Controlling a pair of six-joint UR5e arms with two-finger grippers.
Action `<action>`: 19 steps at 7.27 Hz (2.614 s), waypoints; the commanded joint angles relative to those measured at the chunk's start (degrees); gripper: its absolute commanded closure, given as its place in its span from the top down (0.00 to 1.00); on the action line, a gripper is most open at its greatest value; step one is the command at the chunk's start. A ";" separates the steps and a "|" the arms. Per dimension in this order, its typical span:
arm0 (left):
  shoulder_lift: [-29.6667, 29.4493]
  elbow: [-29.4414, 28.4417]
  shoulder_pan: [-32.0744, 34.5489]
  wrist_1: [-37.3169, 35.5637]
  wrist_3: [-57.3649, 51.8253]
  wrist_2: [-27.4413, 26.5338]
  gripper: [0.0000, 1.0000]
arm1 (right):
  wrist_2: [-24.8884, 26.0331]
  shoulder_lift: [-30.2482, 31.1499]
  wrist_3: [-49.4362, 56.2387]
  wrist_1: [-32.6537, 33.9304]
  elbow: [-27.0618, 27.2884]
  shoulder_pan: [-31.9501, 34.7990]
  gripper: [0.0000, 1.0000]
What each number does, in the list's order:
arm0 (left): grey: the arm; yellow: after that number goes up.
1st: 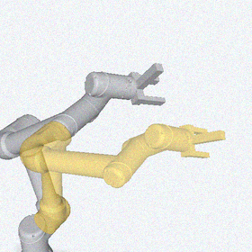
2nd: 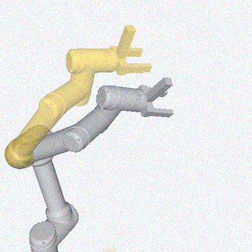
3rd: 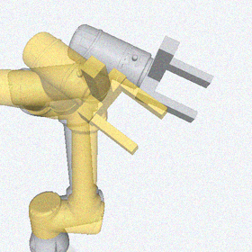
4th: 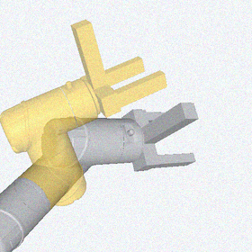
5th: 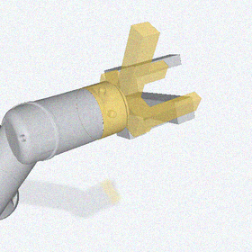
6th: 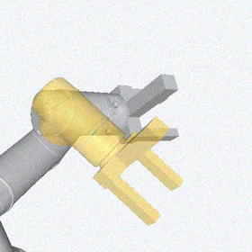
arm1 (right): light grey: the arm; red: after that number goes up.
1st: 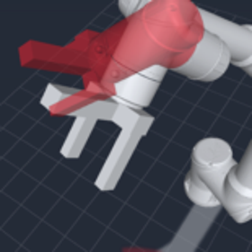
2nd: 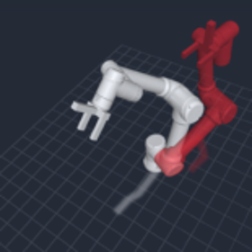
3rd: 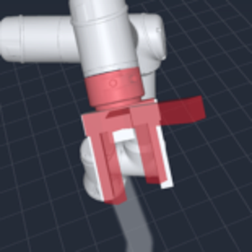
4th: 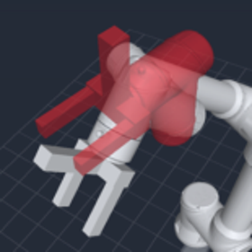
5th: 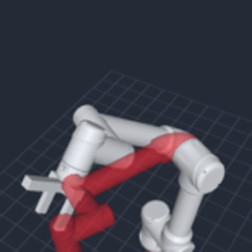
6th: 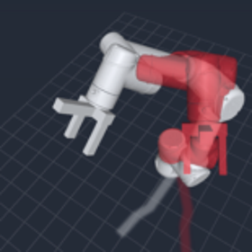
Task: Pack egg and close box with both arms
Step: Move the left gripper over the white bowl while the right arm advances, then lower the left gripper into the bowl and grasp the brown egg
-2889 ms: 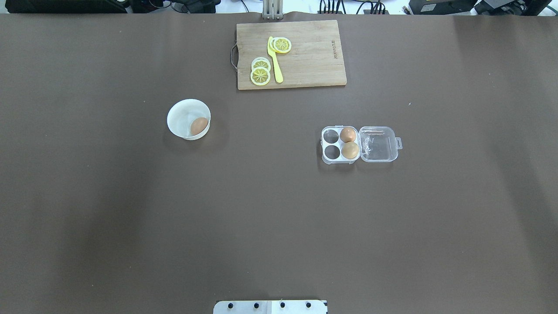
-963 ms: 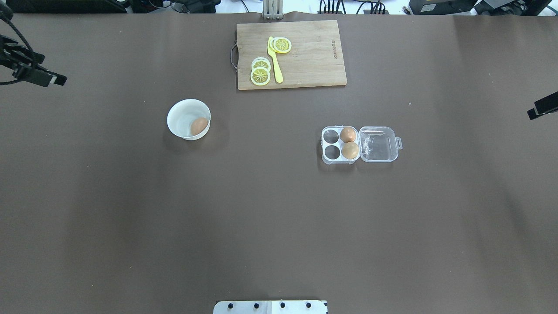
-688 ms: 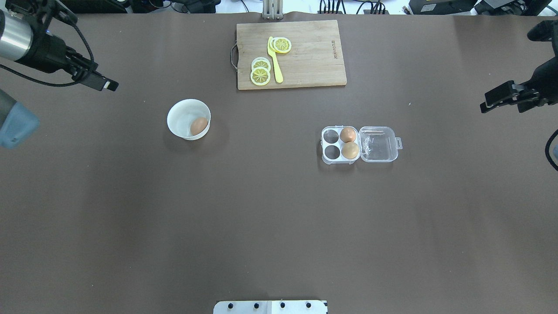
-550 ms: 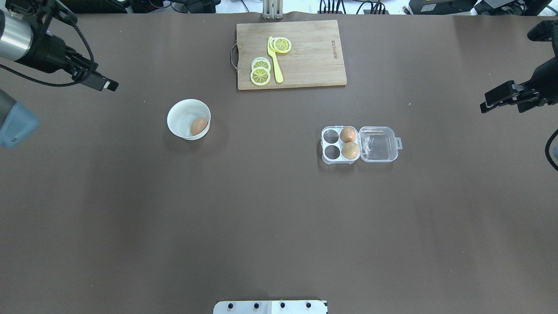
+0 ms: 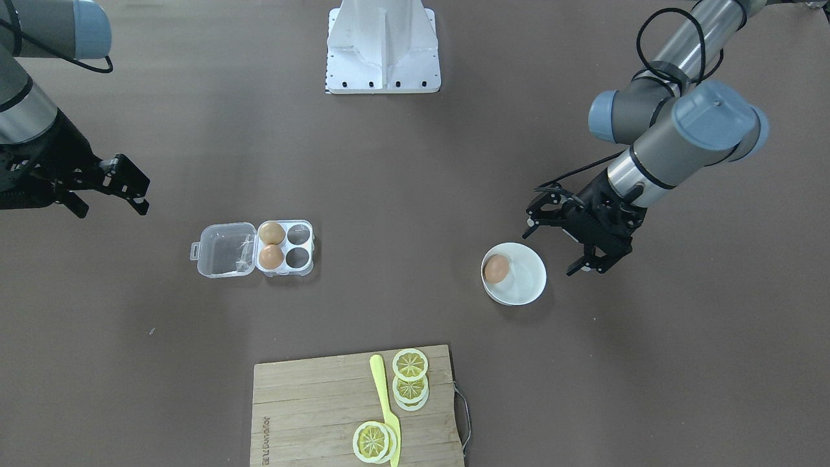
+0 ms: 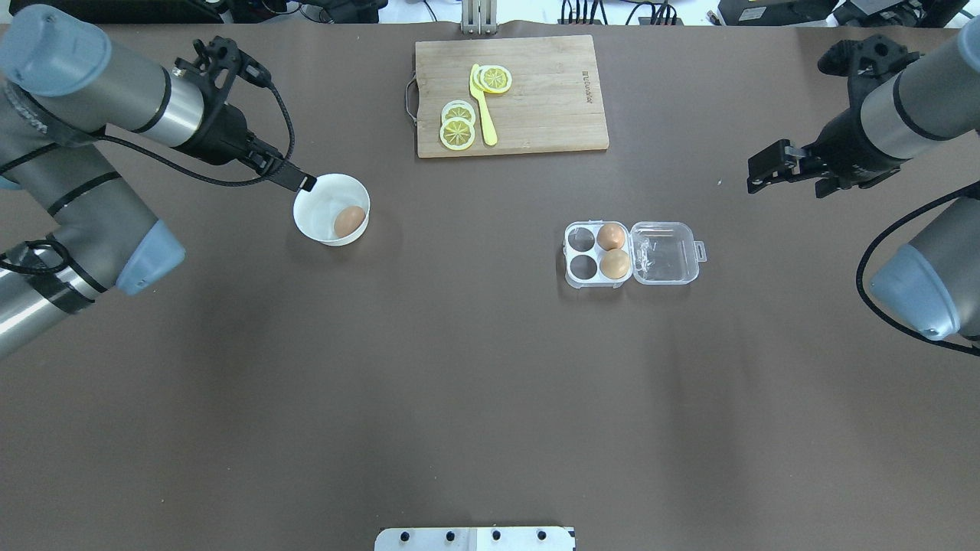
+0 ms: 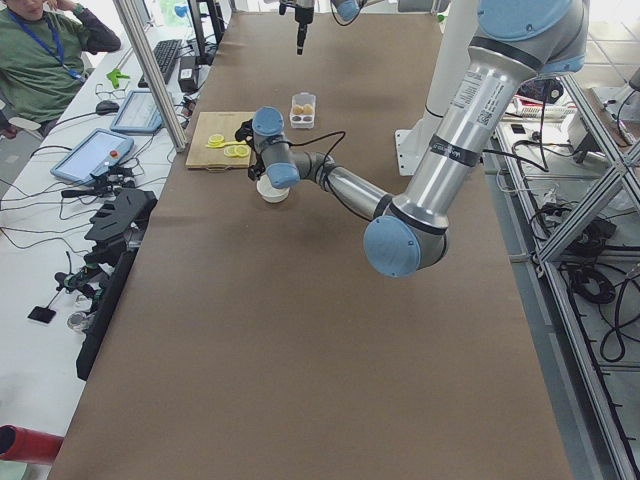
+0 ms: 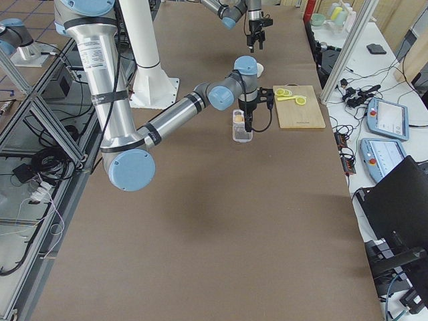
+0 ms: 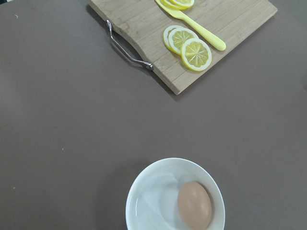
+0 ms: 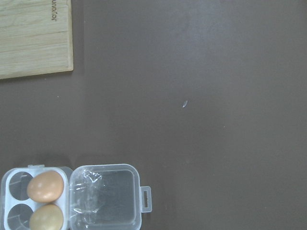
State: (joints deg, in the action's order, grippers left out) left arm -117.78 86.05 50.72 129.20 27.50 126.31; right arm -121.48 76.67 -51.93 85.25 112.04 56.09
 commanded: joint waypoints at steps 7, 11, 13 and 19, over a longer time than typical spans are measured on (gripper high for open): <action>-3.86 -8.17 -6.15 0.26 0.45 -6.34 0.70 | 3.00 -0.55 -1.42 0.00 -0.07 -2.30 0.99; -4.39 -9.05 -6.95 0.09 1.51 -6.69 0.67 | 3.00 -0.55 -1.25 0.00 -0.42 -2.30 0.99; -4.74 -9.84 -7.65 0.35 1.60 -10.11 0.67 | 3.00 -0.55 -0.98 0.00 -0.50 -2.30 0.99; -4.83 -10.11 -8.44 0.44 1.60 -10.38 0.57 | 3.00 -0.55 -0.98 0.00 -0.59 -2.30 0.99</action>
State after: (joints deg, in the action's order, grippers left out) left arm -122.61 75.95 42.35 129.63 29.09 116.02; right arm -118.48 76.11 -52.91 85.25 111.45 53.79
